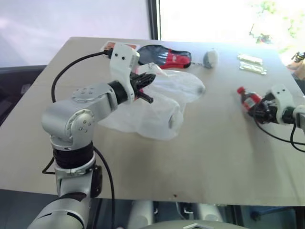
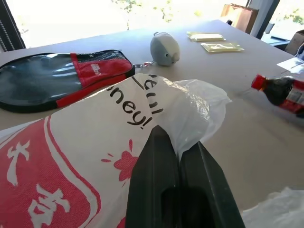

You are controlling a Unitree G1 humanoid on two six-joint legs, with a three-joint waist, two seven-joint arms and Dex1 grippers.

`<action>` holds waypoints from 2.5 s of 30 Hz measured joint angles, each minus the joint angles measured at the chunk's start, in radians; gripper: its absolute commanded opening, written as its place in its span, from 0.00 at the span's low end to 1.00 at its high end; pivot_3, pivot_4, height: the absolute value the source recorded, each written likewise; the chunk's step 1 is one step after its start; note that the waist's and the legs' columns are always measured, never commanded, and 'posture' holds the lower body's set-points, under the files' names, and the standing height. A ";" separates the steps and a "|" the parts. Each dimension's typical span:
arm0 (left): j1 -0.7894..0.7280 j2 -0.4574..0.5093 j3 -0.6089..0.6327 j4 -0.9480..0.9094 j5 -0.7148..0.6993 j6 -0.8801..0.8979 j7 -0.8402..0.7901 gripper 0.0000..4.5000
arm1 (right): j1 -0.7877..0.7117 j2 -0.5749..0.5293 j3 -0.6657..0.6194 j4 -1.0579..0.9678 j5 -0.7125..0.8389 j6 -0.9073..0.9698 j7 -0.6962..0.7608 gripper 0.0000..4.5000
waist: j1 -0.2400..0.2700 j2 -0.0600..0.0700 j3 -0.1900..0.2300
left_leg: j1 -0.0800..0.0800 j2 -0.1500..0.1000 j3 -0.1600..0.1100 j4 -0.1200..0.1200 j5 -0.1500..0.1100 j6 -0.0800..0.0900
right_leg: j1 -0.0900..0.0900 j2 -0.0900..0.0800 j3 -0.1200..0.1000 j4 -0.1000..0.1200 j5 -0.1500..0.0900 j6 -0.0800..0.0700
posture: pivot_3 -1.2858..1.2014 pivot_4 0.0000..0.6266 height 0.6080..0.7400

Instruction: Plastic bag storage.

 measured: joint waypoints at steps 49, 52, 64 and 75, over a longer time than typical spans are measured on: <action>0.087 0.105 -0.012 0.013 -0.136 -0.160 -0.093 0.00 | -0.189 0.357 0.224 -0.385 -0.117 0.125 -0.413 0.99 | 0.002 -0.005 -0.001 | -0.013 -0.002 -0.005 0.004 0.000 0.001 | -0.010 -0.001 -0.007 0.000 0.002 -0.003 | 0.52 0.24 1.00; 0.086 0.103 -0.023 0.019 -0.133 -0.175 -0.105 0.00 | -0.184 0.430 0.258 -0.208 -0.151 0.031 -0.451 0.94 | 0.001 -0.005 -0.001 | -0.014 -0.002 -0.005 0.003 0.000 0.001 | -0.010 0.000 -0.006 0.000 0.002 -0.003 | 0.52 0.24 1.00; 0.178 0.129 -0.003 -0.023 -0.147 -0.245 -0.154 0.00 | -0.280 0.454 0.237 0.072 -0.172 -0.209 -0.407 0.01 | 0.002 -0.005 0.000 | -0.014 -0.001 -0.004 0.003 0.000 0.001 | -0.010 -0.001 -0.006 -0.001 0.002 -0.003 | 0.52 0.24 1.00; 0.272 0.496 0.332 0.115 -1.068 0.025 -0.306 0.98 | -0.288 0.474 0.234 0.102 -0.170 -0.220 -0.380 0.00 | -0.008 -0.005 0.000 | -0.014 -0.002 -0.005 0.003 0.000 0.001 | -0.010 -0.002 -0.007 -0.001 0.002 -0.003 | 0.52 0.24 1.00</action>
